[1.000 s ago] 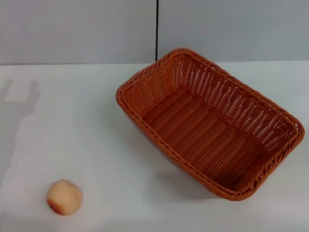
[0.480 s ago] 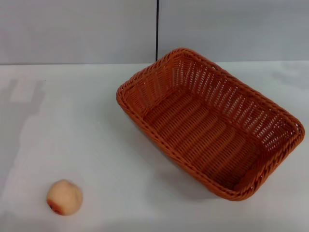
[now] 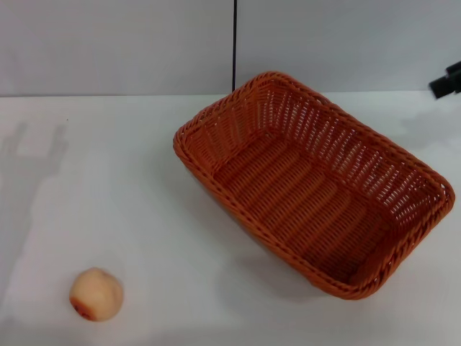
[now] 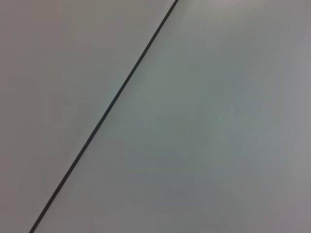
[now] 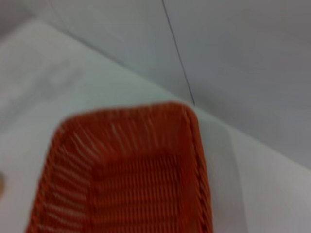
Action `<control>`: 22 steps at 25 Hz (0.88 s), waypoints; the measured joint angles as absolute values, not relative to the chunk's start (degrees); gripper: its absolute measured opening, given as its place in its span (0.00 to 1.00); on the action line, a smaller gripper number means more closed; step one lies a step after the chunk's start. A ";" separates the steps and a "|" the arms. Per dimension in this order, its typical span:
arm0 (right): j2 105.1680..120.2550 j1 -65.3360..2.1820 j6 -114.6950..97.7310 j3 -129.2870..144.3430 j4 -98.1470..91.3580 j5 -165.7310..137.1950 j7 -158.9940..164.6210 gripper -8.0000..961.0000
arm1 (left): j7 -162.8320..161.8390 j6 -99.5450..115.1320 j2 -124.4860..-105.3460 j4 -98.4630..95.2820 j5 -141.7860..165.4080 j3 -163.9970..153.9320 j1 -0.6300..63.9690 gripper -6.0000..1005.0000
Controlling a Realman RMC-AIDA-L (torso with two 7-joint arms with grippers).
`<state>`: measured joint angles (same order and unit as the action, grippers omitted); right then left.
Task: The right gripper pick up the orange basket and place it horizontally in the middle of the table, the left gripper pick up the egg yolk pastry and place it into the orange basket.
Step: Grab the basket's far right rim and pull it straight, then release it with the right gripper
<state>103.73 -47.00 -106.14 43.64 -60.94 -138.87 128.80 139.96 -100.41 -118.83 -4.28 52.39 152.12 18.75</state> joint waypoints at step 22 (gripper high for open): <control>112.06 -52.53 -96.36 53.46 -53.08 -150.02 129.37 0.62 | 139.92 -100.45 -118.82 -4.59 52.38 152.08 18.93 0.78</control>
<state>112.06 -52.53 -96.36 53.46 -53.08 -150.02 129.37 139.92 -100.45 -118.82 -4.59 52.38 152.08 18.93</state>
